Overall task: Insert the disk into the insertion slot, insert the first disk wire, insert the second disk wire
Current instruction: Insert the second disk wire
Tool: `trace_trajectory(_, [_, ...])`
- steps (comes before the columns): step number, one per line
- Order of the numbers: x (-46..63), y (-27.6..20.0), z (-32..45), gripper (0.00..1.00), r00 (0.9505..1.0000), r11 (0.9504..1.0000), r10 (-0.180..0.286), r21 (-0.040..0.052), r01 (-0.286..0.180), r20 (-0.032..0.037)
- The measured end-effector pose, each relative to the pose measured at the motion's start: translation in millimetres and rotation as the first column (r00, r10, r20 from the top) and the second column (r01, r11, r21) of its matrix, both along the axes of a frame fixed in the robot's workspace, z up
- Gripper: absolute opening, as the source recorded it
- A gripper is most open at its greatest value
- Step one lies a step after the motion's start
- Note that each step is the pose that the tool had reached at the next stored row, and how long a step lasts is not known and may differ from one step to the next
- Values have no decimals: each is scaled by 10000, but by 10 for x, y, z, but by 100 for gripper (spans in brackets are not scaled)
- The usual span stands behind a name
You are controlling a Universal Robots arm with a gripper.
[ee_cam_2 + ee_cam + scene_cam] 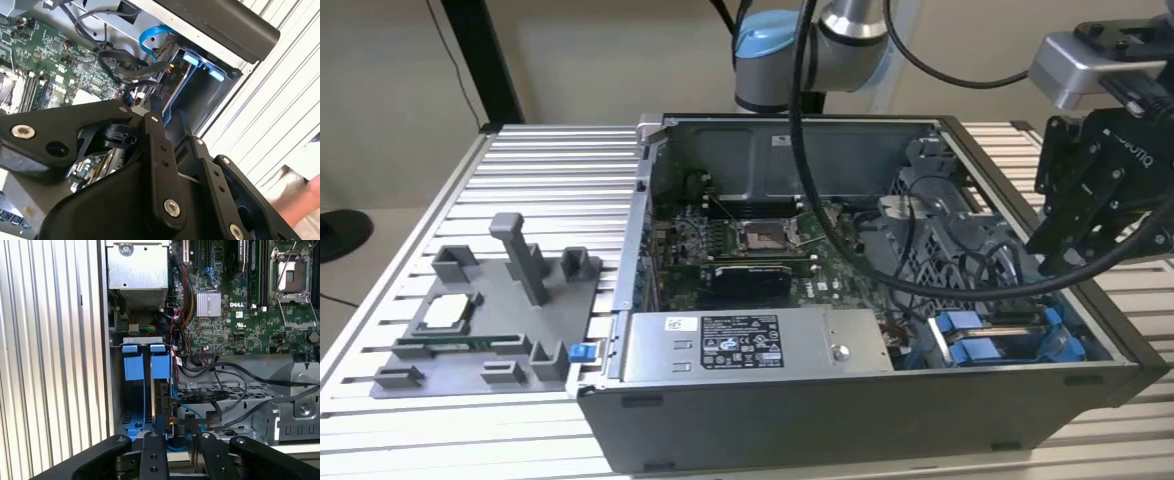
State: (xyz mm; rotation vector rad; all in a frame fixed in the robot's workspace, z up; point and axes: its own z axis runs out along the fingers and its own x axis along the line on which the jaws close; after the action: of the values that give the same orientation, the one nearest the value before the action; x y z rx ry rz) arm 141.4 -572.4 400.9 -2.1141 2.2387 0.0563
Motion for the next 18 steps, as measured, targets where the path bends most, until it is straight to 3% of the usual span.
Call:
trace_trajectory(5, [114, -1, -1, 0, 10000, 10000, 0, 3, 0, -51])
trace_trajectory(6, [140, -2, -2, 100, 10000, 10000, 0, 3, 0, -66])
trace_trajectory(12, [299, -6, -1, 100, 9999, 10000, 0, 2, 0, -154])
trace_trajectory(18, [312, -6, -1, 100, 9999, 10000, 0, 2, 0, -157])
